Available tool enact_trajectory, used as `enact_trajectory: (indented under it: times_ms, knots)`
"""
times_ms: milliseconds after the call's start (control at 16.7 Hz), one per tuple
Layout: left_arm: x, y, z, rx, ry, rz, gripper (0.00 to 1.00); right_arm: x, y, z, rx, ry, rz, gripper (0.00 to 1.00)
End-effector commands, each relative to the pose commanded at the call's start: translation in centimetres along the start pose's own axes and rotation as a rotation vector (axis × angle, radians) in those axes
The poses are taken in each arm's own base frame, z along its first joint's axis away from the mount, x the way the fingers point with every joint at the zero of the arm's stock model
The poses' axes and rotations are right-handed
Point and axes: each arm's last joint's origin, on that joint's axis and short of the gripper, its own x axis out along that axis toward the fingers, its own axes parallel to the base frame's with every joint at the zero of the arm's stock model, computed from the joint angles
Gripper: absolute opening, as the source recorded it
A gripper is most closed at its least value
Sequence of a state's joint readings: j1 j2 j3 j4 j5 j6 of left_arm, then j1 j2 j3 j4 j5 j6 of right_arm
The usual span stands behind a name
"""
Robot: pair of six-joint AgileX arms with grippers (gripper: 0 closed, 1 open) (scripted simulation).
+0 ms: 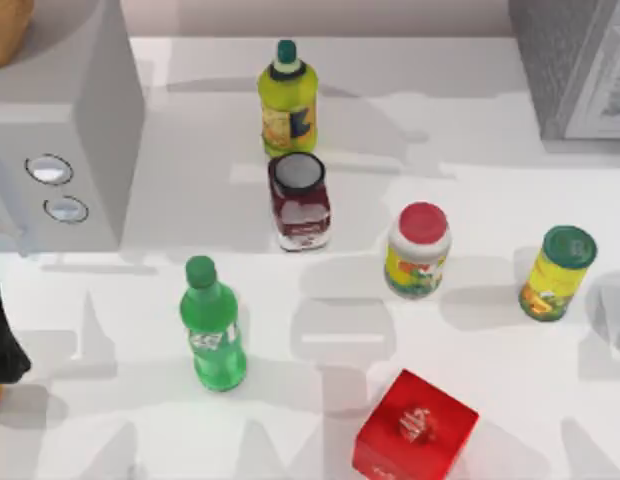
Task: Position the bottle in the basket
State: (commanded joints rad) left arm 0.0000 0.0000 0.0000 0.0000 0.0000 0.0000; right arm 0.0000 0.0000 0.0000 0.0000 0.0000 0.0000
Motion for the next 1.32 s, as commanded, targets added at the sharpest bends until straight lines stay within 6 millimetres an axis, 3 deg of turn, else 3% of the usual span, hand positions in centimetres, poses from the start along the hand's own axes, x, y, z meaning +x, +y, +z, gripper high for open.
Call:
enact_trajectory:
  times_ms: [300,600,960,1320]
  knots:
    - [0.4,-0.2,-0.1,0.010,0.007,-0.040,1.00,0.0,0.0,0.0,0.000,0.000,0.000,1.00]
    - [2.1,-1.3,-1.0,0.041,0.039,-0.200,1.00,0.0,0.0,0.0,0.000,0.000,0.000,1.00]
    - [3.8,-3.2,-3.8,0.066,0.116,-0.459,1.00,0.0,0.0,0.0,0.000,0.000,0.000,1.00]
    - [3.7,-4.7,-6.5,0.075,0.178,-0.684,1.00,0.0,0.0,0.0,0.000,0.000,0.000,1.00]
